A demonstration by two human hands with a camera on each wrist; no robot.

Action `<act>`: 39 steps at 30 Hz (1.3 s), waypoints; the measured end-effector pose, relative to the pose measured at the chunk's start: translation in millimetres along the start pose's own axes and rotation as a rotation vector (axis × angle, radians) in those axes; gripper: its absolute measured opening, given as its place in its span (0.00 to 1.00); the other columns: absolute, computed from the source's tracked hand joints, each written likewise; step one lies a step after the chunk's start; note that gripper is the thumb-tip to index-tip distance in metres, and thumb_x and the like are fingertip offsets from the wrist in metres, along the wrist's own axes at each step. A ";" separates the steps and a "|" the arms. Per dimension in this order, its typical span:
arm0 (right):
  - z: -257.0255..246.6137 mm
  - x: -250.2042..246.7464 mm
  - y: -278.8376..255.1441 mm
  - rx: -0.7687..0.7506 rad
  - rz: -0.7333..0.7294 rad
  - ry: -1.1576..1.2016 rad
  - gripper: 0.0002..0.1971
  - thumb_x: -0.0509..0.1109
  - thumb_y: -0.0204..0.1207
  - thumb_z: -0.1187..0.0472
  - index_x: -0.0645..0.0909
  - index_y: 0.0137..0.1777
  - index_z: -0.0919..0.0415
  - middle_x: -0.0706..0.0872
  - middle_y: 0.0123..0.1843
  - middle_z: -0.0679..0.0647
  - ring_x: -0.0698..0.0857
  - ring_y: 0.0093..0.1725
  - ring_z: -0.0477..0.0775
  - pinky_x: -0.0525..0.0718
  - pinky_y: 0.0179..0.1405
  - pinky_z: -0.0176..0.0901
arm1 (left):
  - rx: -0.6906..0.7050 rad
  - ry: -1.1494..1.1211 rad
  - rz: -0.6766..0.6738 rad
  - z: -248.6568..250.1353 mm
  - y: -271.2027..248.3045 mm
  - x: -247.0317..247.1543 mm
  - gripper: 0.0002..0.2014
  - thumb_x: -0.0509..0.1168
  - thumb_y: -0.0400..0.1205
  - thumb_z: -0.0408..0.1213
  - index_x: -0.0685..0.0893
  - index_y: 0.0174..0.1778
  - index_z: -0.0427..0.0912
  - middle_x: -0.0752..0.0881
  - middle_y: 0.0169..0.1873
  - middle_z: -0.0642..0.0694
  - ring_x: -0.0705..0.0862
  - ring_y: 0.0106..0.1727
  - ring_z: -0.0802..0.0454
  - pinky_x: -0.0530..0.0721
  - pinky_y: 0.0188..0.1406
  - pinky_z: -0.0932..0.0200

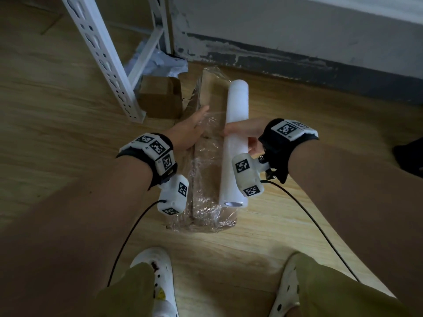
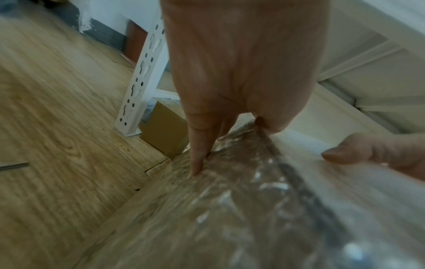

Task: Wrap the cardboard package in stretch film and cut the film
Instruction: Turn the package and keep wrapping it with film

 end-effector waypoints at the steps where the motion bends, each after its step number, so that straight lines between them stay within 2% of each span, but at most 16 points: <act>1: 0.5 1.7 2.8 -0.005 -0.008 0.022 0.27 0.78 0.52 0.54 0.79 0.51 0.64 0.87 0.52 0.59 0.89 0.55 0.60 0.84 0.62 0.62 | -0.001 -0.005 0.007 -2.6 0.8 -1.0 0.26 0.48 0.89 0.44 0.50 0.83 0.59 0.61 0.82 0.43 0.66 0.80 0.45 0.63 0.80 0.45; 5: -1.0 4.2 5.4 -0.011 -0.039 0.042 0.20 0.80 0.67 0.58 0.79 0.55 0.65 0.87 0.63 0.64 0.85 0.65 0.63 0.82 0.66 0.61 | -0.002 -0.003 0.035 -7.0 0.2 -4.0 0.26 0.49 0.89 0.41 0.51 0.83 0.60 0.76 0.70 0.39 0.78 0.64 0.46 0.72 0.72 0.47; 7: -2.1 2.1 8.9 -0.012 -0.024 0.003 0.22 0.82 0.65 0.54 0.79 0.55 0.63 0.86 0.63 0.64 0.86 0.63 0.63 0.82 0.65 0.60 | -0.008 -0.008 0.015 -8.6 -1.0 -4.7 0.27 0.49 0.89 0.41 0.50 0.83 0.60 0.74 0.72 0.40 0.77 0.67 0.46 0.72 0.73 0.43; 10: -2.5 -2.5 11.7 -0.015 0.001 -0.018 0.26 0.85 0.60 0.50 0.78 0.52 0.61 0.87 0.56 0.60 0.88 0.54 0.59 0.85 0.60 0.55 | -0.018 -0.013 0.001 -11.7 -3.5 -8.9 0.27 0.50 0.89 0.42 0.50 0.83 0.59 0.61 0.82 0.44 0.71 0.75 0.47 0.70 0.75 0.46; 13: 2.2 -3.9 14.9 -0.028 -0.005 0.002 0.21 0.82 0.65 0.53 0.78 0.51 0.63 0.87 0.47 0.58 0.88 0.45 0.55 0.88 0.51 0.50 | -0.026 0.000 0.024 -13.9 -6.0 -12.9 0.27 0.52 0.89 0.43 0.50 0.83 0.59 0.61 0.82 0.46 0.69 0.76 0.47 0.69 0.74 0.52; 15: 5.1 0.5 16.3 -0.024 -0.042 0.040 0.21 0.79 0.69 0.55 0.79 0.56 0.65 0.87 0.44 0.58 0.87 0.39 0.55 0.88 0.38 0.45 | -0.027 -0.045 0.018 -15.8 -6.5 -15.9 0.28 0.54 0.88 0.44 0.51 0.83 0.57 0.60 0.82 0.48 0.66 0.79 0.49 0.67 0.77 0.52; 17: 8.1 4.9 20.1 -0.007 -0.104 0.083 0.24 0.78 0.72 0.57 0.77 0.64 0.66 0.87 0.46 0.59 0.88 0.40 0.56 0.86 0.34 0.45 | -0.047 -0.088 0.016 -21.2 -6.2 -20.3 0.29 0.56 0.87 0.43 0.52 0.84 0.55 0.60 0.82 0.50 0.64 0.80 0.50 0.65 0.78 0.52; 20: 18.1 12.4 24.8 -0.001 -0.175 0.095 0.24 0.78 0.73 0.58 0.78 0.65 0.66 0.89 0.49 0.59 0.89 0.46 0.57 0.88 0.47 0.51 | -0.094 -0.089 0.042 -32.7 -10.4 -28.2 0.28 0.54 0.88 0.40 0.53 0.84 0.56 0.58 0.82 0.50 0.62 0.81 0.50 0.63 0.75 0.58; 22: 27.7 16.5 31.1 -0.006 -0.135 0.038 0.25 0.80 0.69 0.55 0.79 0.63 0.65 0.90 0.51 0.59 0.90 0.50 0.58 0.88 0.55 0.54 | -0.127 -0.079 0.048 -39.1 -13.6 -31.3 0.27 0.51 0.88 0.40 0.53 0.83 0.60 0.58 0.83 0.49 0.64 0.80 0.48 0.65 0.73 0.56; 26: 31.9 26.2 35.4 -0.075 0.053 -0.240 0.35 0.79 0.67 0.43 0.74 0.67 0.65 0.85 0.59 0.60 0.86 0.56 0.61 0.86 0.60 0.55 | -0.190 0.122 0.078 -32.3 -15.8 -32.3 0.26 0.49 0.88 0.43 0.51 0.82 0.64 0.57 0.83 0.42 0.64 0.80 0.40 0.67 0.73 0.49; 29: 28.0 40.1 36.9 -0.137 0.070 -0.322 0.39 0.76 0.68 0.39 0.72 0.70 0.67 0.83 0.63 0.60 0.84 0.59 0.62 0.85 0.61 0.55 | -0.245 0.391 0.133 -16.6 -18.5 -33.3 0.29 0.50 0.86 0.40 0.50 0.83 0.58 0.60 0.81 0.37 0.63 0.80 0.36 0.64 0.75 0.41; 30: 27.0 43.6 38.6 -0.142 0.065 -0.321 0.40 0.76 0.68 0.39 0.72 0.71 0.67 0.83 0.64 0.61 0.84 0.59 0.62 0.85 0.61 0.55 | -0.266 0.432 0.134 -10.4 -19.7 -32.7 0.30 0.51 0.86 0.44 0.48 0.84 0.55 0.61 0.81 0.37 0.64 0.79 0.37 0.64 0.75 0.42; 32: 24.8 45.5 39.1 -0.138 0.061 -0.338 0.42 0.76 0.68 0.39 0.71 0.72 0.68 0.82 0.63 0.60 0.84 0.57 0.60 0.85 0.60 0.53 | -0.341 0.420 0.096 -0.7 -21.0 -26.6 0.37 0.51 0.83 0.59 0.43 0.84 0.53 0.57 0.83 0.40 0.62 0.80 0.37 0.64 0.75 0.43; 34: 22.9 42.5 39.2 -0.137 0.077 -0.355 0.42 0.76 0.68 0.39 0.70 0.72 0.70 0.80 0.56 0.59 0.82 0.51 0.59 0.85 0.56 0.49 | -0.403 0.390 0.040 4.6 -21.0 -15.3 0.54 0.58 0.72 0.72 0.35 0.83 0.50 0.47 0.84 0.39 0.55 0.82 0.36 0.61 0.76 0.38; 36: 21.4 40.6 39.8 -0.150 0.087 -0.377 0.40 0.75 0.68 0.37 0.72 0.67 0.71 0.79 0.50 0.59 0.82 0.47 0.58 0.84 0.50 0.46 | -0.452 0.387 0.023 7.2 -20.6 -5.7 0.67 0.68 0.62 0.73 0.28 0.81 0.51 0.37 0.82 0.35 0.49 0.83 0.33 0.58 0.77 0.34; 39: 25.7 44.7 44.0 -0.145 0.054 -0.370 0.39 0.74 0.66 0.34 0.72 0.60 0.68 0.83 0.50 0.59 0.85 0.49 0.59 0.85 0.52 0.47 | -0.511 0.359 0.035 3.3 -17.8 0.1 0.68 0.73 0.64 0.66 0.24 0.79 0.54 0.32 0.80 0.34 0.49 0.82 0.31 0.59 0.76 0.34</act>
Point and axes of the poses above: each hand's wrist, its own y-axis towards the middle knuckle, its own x-axis out of the palm, z = x × y, the point moved 3 cm from there along y, towards the middle knuckle
